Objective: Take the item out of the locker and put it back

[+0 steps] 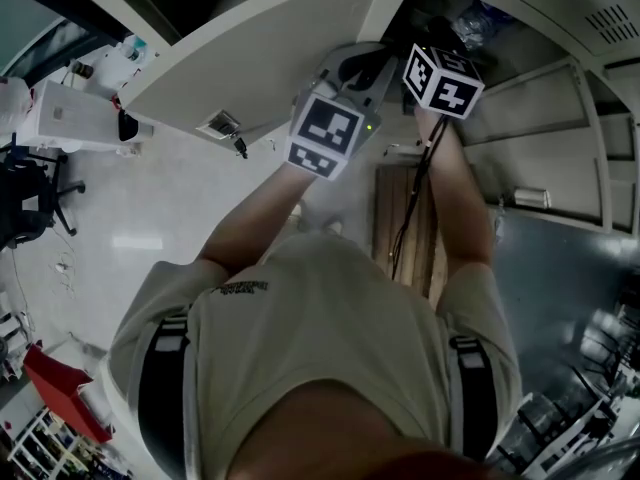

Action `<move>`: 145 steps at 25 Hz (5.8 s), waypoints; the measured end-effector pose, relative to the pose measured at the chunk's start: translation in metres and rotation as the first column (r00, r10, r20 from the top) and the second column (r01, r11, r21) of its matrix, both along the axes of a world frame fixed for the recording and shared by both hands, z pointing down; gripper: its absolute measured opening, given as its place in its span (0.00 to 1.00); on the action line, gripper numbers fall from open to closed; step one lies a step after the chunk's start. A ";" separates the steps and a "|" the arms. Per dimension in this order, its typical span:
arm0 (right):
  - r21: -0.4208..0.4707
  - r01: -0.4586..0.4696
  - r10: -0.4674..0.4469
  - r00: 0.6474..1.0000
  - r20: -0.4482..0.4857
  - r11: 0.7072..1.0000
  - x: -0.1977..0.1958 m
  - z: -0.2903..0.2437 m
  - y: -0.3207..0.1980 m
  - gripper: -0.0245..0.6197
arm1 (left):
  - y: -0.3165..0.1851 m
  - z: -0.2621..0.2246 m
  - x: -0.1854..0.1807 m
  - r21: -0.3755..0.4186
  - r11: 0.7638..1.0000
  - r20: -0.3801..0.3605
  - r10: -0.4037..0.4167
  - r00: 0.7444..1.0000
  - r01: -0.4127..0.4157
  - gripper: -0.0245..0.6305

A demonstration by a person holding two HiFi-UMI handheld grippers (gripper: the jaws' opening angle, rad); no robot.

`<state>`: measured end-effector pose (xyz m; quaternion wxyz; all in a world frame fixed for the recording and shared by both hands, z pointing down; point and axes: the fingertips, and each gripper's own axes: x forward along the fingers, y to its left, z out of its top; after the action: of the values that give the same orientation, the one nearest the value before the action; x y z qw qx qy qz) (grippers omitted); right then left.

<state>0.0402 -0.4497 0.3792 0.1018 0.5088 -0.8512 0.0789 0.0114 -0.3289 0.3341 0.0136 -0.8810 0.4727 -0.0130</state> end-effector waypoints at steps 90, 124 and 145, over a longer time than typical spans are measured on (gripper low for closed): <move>0.206 0.149 -0.166 0.984 0.069 0.967 0.059 -0.078 0.262 0.44 | 0.136 -0.022 -0.007 0.018 0.995 0.001 0.100 0.995 -0.100 0.05; 0.207 0.121 -0.115 0.992 -0.043 0.971 0.014 -0.090 0.085 0.43 | 0.020 -0.063 0.015 0.156 0.988 0.056 0.001 0.998 -0.010 0.05; 0.054 0.026 -0.020 0.994 -0.108 0.998 0.015 -0.006 0.000 0.44 | -0.011 -0.030 0.025 0.101 0.995 0.049 0.009 0.999 -0.014 0.05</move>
<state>0.0547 -0.4501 0.3735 0.1342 0.5049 -0.8522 0.0269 0.0362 -0.3403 0.3043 0.0699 -0.8813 0.4672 -0.0102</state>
